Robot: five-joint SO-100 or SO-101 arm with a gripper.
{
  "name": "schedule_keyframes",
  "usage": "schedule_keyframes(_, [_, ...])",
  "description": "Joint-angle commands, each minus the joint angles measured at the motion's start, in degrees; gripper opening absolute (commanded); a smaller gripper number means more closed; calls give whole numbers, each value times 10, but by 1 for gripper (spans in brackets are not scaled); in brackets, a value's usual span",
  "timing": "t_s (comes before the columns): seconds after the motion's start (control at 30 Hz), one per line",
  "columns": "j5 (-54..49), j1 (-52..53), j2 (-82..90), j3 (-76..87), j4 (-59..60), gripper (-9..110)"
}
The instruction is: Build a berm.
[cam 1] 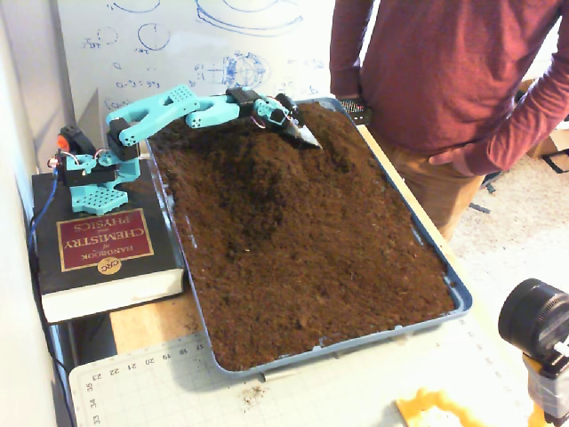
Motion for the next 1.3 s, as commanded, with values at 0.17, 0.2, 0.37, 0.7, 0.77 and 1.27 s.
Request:
schedule_keyframes(0.17, [-4,23,77,-55,193,0])
schedule_keyframes(0.2, [-5,23,86,-55,226,0])
schedule_keyframes(0.37, [-5,23,123,-55,358,0])
schedule_keyframes(0.7, [-5,26,168,-55,467,0])
schedule_keyframes(0.77, [-5,27,178,-55,479,0])
schedule_keyframes(1.27, [6,80,326,-70,490,0])
